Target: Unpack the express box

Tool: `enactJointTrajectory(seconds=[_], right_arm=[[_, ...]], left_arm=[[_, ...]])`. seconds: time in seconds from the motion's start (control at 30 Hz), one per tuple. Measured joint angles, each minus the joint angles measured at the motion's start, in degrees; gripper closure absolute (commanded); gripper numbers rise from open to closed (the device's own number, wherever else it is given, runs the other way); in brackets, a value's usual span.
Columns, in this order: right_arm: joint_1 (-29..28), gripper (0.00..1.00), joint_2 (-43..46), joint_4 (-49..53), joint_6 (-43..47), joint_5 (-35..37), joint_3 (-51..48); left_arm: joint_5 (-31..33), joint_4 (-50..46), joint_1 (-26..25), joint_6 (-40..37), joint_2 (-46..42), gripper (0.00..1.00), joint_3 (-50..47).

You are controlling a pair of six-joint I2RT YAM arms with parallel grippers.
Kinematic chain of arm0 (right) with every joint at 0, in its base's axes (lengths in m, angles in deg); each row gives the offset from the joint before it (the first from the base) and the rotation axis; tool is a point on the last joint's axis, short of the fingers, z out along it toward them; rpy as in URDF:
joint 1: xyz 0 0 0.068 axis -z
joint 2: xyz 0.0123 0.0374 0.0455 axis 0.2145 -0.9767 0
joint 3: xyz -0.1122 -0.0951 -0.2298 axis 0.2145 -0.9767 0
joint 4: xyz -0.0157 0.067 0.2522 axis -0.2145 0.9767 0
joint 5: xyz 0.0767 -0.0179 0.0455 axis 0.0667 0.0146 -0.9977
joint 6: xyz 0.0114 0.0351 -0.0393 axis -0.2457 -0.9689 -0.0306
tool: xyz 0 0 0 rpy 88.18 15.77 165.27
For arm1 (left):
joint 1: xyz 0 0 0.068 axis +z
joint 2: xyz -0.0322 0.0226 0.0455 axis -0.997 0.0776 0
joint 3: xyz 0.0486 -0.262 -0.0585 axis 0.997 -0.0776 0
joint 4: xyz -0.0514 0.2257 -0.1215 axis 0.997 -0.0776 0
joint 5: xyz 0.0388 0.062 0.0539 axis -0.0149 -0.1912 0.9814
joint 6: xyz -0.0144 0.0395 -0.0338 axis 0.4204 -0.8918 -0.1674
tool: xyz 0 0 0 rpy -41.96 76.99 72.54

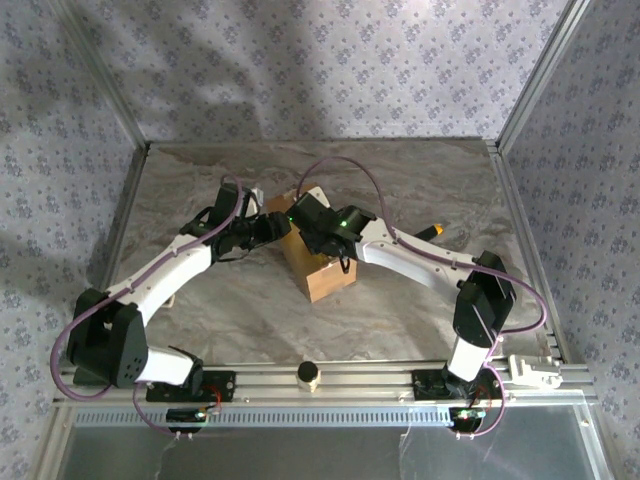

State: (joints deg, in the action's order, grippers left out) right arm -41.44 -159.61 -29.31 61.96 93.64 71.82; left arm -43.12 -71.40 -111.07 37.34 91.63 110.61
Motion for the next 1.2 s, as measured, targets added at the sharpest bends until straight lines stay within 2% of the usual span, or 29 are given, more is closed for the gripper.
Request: enactJointTrajectory(seconds=[0.47,0.73,0.9,1.2], right_arm=[[-0.5,0.31,2.9,0.6,1.4,5.2,1.6],[2.3,0.31,3.7,3.2,2.2,7.5,1.6],[4.4,0.32,6.0,3.1,2.2,3.8,0.7],[9.8,0.32,11.6,-0.3,-0.4,-8.4,-4.8]], left_arm=[[-0.4,2.6,0.7,0.4,-1.5,0.39,-2.7],[-0.9,1.0,1.7,0.3,-2.9,0.39,-3.1],[-0.8,-0.2,1.9,0.1,-3.1,0.39,-2.8],[-0.5,-3.5,1.9,-2.0,-1.8,0.39,0.2]])
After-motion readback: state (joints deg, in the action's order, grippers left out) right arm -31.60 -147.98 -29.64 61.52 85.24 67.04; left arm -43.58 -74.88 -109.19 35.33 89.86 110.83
